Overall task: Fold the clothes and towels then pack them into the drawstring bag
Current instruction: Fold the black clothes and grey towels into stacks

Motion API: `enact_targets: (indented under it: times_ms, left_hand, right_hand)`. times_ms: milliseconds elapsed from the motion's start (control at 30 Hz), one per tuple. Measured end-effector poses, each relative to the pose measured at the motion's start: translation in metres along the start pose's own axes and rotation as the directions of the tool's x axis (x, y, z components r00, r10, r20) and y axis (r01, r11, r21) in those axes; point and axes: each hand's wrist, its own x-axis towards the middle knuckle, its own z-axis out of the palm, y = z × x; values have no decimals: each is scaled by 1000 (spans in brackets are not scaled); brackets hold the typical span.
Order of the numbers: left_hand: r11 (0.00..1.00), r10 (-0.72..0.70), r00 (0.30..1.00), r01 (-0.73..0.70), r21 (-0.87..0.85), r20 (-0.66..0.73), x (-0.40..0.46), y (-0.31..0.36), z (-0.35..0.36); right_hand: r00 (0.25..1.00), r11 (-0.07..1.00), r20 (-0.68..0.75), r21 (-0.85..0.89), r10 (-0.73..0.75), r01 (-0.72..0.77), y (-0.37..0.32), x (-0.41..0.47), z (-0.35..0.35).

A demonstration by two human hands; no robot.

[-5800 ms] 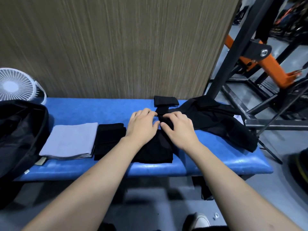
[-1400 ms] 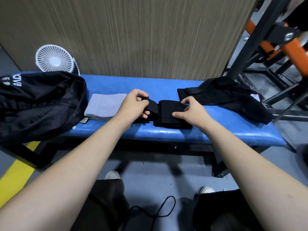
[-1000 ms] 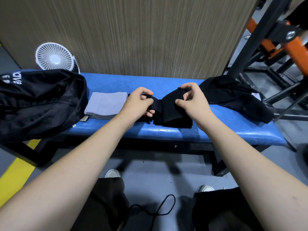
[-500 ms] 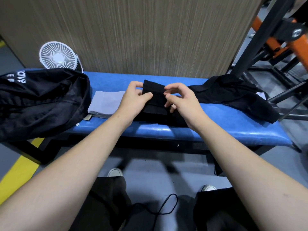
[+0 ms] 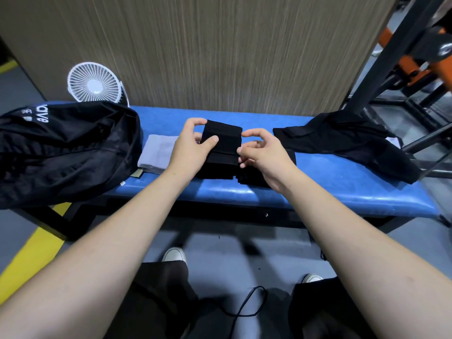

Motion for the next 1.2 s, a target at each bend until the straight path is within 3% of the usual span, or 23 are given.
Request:
enact_targets:
  times_ms: [133,333,467,600,733,833,933,1033,1200]
  left_hand:
    - [986,89,995,-84,144,-32,6,2,0]
    - [928,143,989,-127,350,-21,9,-1,-5]
    - [811,176,984,-163,562,33,13,-8,-5]
    - [733,196,974,-220,644,109,14,-16,-4]
    - [575,223,965,-246,780,140,9,-23,-2]
    - [559,287,950,-271,784,123,7,-21,-2]
    - [543,376,912,-360,759,163,6,-19,-1]
    - [515,409,889,-411,752,206,4,-19,2]
    - [490,429,875,-435,755,225,4,-18,2]
  right_hand:
    - [999,998,-39,58,34,-32,-1,8,7]
    - [997,998,-79,-62,8,-13,5,23,13]
    - [995,983,-98,-181,-22,4,7,27,13]
    - [993,970,-114,-241,-15,-13,8,28,10]
    - [998,932,-63,-361,-6,-17,12,25,13]
    - [998,911,-43,-412,-50,28,13,24,14]
    - [985,806,-32,-579,-172,122,13,24,12]
    - [953,667,74,-698,-293,259,14,20,10]
    - [898,363,256,-848,-359,387,20,20,8]
